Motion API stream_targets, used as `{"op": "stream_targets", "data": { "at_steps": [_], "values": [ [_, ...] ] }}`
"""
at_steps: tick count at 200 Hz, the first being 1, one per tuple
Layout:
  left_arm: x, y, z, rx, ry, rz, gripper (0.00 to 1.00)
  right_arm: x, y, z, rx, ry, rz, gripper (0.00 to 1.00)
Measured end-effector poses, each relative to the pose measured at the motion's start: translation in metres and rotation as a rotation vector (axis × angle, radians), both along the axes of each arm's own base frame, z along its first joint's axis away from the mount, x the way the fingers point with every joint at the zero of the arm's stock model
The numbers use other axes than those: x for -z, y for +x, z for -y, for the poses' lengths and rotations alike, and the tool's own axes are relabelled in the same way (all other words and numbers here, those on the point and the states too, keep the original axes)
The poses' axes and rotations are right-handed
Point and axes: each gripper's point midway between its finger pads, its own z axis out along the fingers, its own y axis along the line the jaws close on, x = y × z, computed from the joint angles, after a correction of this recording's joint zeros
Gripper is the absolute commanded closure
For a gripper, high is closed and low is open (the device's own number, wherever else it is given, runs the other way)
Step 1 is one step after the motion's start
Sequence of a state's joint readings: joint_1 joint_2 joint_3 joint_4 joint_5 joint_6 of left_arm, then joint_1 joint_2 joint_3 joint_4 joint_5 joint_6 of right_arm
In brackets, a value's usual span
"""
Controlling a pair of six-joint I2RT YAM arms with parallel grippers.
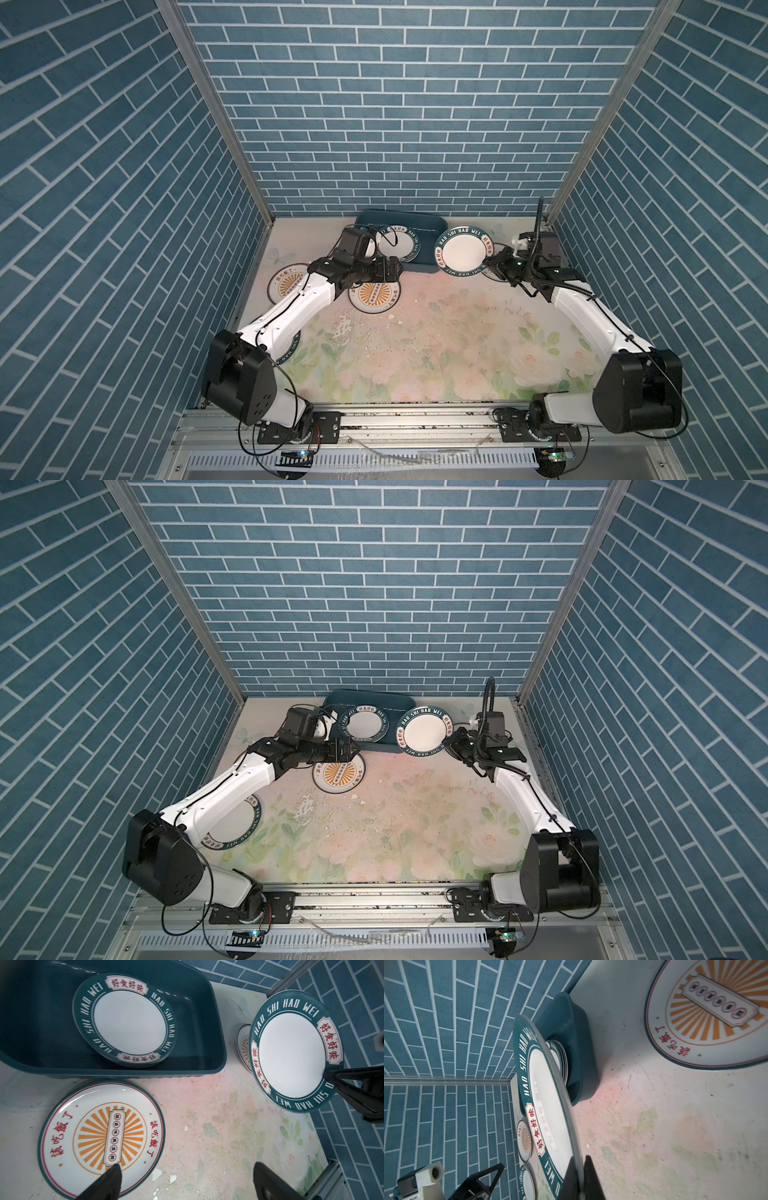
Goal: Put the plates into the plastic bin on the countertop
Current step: 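Carry the plate over the bin with the right gripper while the left waits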
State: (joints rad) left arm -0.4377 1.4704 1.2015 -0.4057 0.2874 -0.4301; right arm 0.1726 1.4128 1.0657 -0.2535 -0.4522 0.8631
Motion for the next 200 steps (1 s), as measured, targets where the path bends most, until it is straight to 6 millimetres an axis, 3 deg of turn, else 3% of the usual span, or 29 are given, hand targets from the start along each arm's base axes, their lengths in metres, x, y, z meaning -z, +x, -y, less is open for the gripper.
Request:
{"op": "stream_targets", "data": {
  "at_steps": [42,91,148,200],
  "values": [
    [0.0,0.017,-0.035,-0.095,-0.002,-0.012,0.0,0.018,0.037,-0.041,-0.08,-0.012,-0.022,1.0],
    [-0.005,0.024,-0.048,-0.123,-0.016,-0.011,0.0,0.028,0.076,-0.087,-0.159,0.003,-0.016,1.0],
    [-0.005,0.026,-0.055,-0.134,-0.013,-0.011,0.0,0.043,0.103,-0.114,-0.236,0.031,-0.028,1.0],
    [0.001,0.029,-0.059,-0.141,-0.01,-0.027,0.0,0.035,0.118,-0.129,-0.392,0.062,0.0,1.0]
  ]
}}
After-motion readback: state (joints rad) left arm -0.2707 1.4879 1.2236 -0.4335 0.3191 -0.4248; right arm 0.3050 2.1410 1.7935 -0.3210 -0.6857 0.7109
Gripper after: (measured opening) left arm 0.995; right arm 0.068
